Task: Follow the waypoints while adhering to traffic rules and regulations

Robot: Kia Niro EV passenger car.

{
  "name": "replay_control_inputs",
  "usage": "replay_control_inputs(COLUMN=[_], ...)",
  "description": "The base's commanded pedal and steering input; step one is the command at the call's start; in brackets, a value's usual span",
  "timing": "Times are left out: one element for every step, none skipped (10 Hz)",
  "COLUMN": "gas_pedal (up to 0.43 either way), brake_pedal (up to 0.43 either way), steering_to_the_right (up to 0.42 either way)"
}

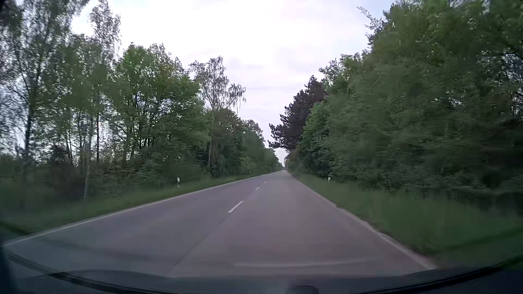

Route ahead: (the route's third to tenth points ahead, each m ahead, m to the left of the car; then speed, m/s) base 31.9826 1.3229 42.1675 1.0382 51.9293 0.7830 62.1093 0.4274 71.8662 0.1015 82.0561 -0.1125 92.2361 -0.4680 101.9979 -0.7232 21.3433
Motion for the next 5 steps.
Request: replay_control_inputs(gas_pedal=[0.157,0.157,0.169,0.177,0.177], brake_pedal=[0.0,0.0,0.0,0.0,0.0], steering_to_the_right=[0.003,0.003,0.003,0.003,0.003])
